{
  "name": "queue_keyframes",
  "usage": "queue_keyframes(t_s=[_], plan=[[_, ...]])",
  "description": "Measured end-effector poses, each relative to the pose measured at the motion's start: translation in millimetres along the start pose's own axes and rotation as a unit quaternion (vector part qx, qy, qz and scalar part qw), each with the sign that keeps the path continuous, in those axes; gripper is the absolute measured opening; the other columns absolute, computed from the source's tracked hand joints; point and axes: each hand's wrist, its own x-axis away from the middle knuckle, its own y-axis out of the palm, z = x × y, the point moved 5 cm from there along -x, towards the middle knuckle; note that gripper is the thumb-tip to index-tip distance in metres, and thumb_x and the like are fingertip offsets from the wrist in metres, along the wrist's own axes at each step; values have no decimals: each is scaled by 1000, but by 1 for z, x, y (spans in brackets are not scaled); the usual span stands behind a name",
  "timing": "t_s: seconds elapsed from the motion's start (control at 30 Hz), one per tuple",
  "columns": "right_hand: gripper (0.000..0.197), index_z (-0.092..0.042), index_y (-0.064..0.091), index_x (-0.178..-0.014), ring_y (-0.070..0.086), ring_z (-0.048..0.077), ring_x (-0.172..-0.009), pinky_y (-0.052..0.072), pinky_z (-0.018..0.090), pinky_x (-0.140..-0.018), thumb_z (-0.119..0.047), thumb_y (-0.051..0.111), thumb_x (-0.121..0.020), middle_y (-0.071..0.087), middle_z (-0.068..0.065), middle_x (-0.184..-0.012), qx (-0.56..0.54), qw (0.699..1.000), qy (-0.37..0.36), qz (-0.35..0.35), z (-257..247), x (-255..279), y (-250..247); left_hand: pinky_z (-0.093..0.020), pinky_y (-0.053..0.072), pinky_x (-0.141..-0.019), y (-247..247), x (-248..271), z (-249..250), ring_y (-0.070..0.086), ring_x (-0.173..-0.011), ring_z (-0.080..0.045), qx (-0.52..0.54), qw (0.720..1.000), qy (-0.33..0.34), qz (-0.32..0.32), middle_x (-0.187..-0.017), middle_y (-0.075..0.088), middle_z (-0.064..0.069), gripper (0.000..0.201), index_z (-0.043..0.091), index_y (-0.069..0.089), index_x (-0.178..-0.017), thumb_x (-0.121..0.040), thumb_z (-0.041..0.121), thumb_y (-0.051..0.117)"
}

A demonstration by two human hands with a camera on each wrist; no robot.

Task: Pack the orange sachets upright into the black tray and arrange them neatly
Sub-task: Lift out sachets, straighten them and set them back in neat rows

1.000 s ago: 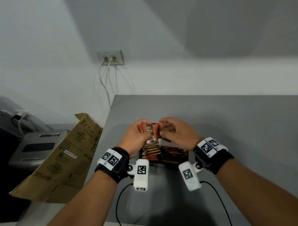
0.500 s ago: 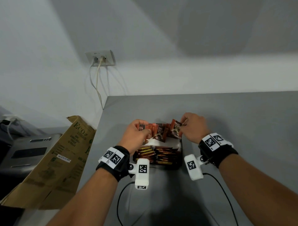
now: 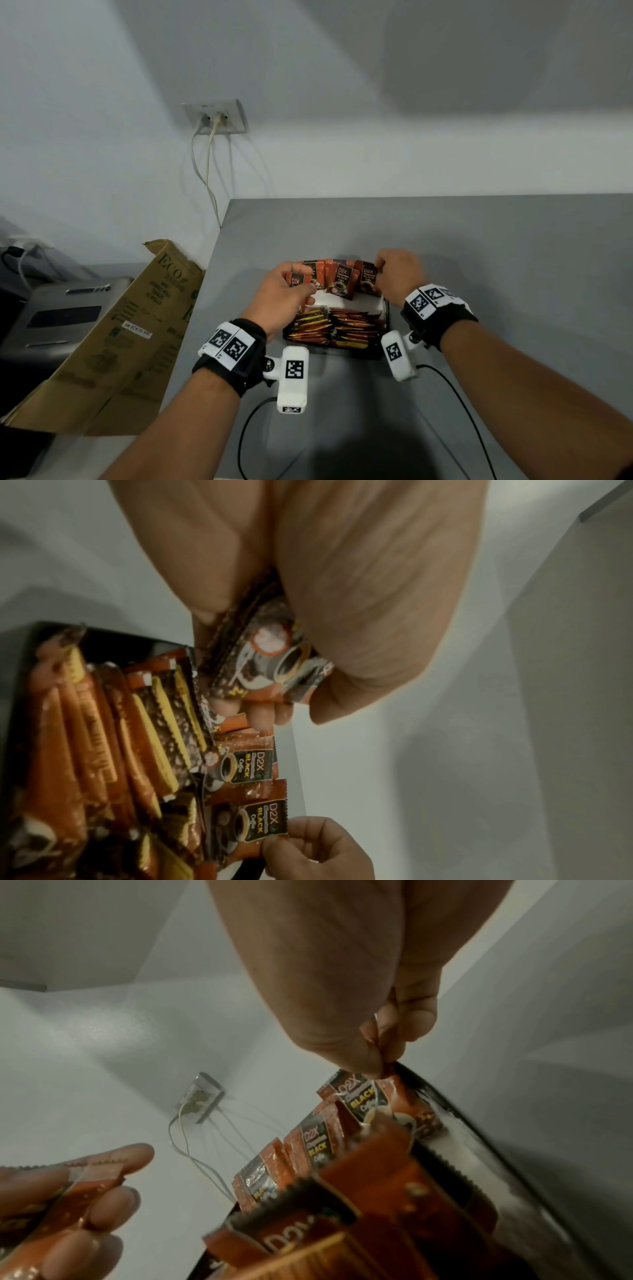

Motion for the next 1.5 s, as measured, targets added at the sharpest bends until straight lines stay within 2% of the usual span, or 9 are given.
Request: queue_keyframes(t_s=[0.17,0.3,0.47,0.57,0.67,0.77,0.97,1.2,1.5], plan=[[12,-15,58,-92,51,23,-85,45,33,-73,-4,60,-86,56,7,-103,6,1000,-20,8,0,-1,5,-25,51,-56,1,0,-4,65,-66,-18,-1,1000,-7,0,-94,66,-12,28,11,61,-117,-92,-1,65],[13,-14,54,-93,55,24,-84,53,39,-76,-7,64,-87,52,4,-103,-10,999,-22,24,1,3,3,-35,56,-69,4,1,-4,68,-71,-21,-2,1000,-9,2,-97,68,-16,29,11,61,-118,-92,-3,61],[22,-19,57,-108,55,16,-88,47,27,-76,-21,67,-89,47,-5,-112,-70,996,-44,43,-10,18,-23,-50,57,-81,7,3,-1,72,-80,-26,40,999,-13,-19,-92,74,-13,36,12,65,-113,-91,-11,48],[19,-23,67,-102,63,11,-83,48,18,-70,-22,73,-84,67,-6,-97,-196,976,-93,-31,-36,33,-34,-41,58,-79,20,5,10,73,-82,-26,56,997,28,-39,-97,76,-14,35,7,66,-114,-86,-14,63],[17,-24,72,-95,68,11,-73,55,29,-72,-16,77,-80,73,-2,-82,-264,950,-131,-99,-56,44,-39,-39,57,-76,31,4,21,67,-78,-26,71,995,55,-34,-94,71,-18,32,3,65,-109,-81,-9,73],[13,-24,70,-85,66,16,-71,54,35,-69,-17,78,-78,71,0,-78,-245,964,-93,-33,-40,32,-54,-34,57,-61,31,0,24,64,-62,-17,65,997,44,-6,-86,70,-17,23,3,62,-107,-87,-2,72],[25,-29,57,-102,66,14,-64,42,21,-51,-12,64,-85,71,-2,-75,-100,994,-41,-22,-1,18,-38,-32,56,-65,13,-5,9,63,-66,-12,32,998,9,51,-94,69,-16,21,15,62,-109,-91,4,65],[19,-26,55,-92,61,29,-75,56,38,-69,-9,55,-85,67,6,-86,-24,999,-39,-3,1,17,-7,-27,55,-63,10,2,3,69,-78,-16,1,999,8,34,-100,66,-9,21,18,64,-108,-91,7,68],[14,-22,53,-88,55,25,-77,45,31,-64,-8,55,-89,58,1,-85,-2,999,-34,25,-1,10,5,-28,54,-64,4,4,-2,67,-77,-17,1,1000,0,31,-99,66,-9,23,16,64,-111,-91,6,68]])
